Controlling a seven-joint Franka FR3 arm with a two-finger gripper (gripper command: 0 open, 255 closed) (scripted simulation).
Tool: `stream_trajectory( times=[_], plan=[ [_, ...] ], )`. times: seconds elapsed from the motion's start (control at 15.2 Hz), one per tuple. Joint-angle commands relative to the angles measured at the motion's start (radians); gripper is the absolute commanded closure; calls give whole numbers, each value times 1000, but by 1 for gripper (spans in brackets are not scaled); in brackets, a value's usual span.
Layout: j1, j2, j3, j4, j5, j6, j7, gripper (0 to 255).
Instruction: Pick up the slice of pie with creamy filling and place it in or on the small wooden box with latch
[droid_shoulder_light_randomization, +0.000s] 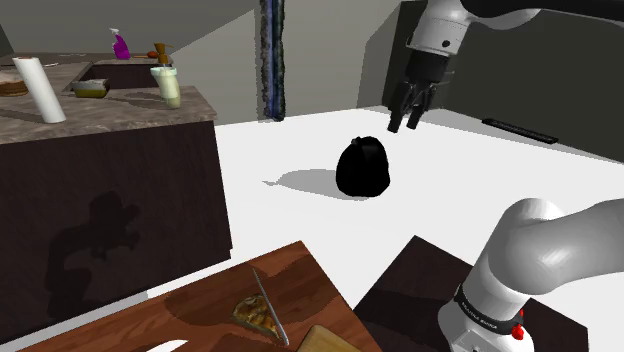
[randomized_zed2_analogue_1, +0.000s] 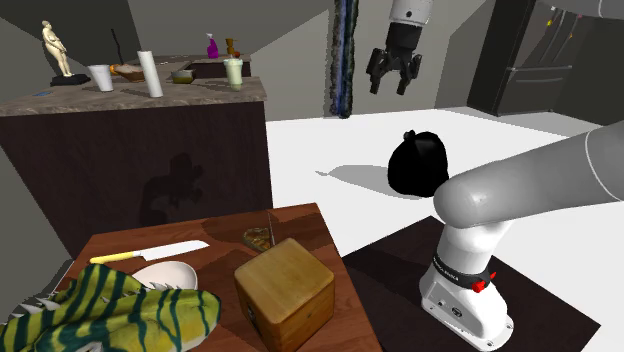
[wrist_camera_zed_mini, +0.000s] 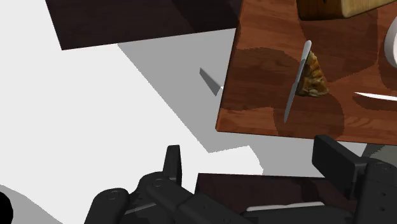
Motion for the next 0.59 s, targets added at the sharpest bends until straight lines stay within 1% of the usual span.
stream_trajectory(
  times=[0.0,0.53],
  plan=[
    [0,0,0,0,0,0,0,0],
    [48,89,144,-118,63,189,86,0]
  ],
)
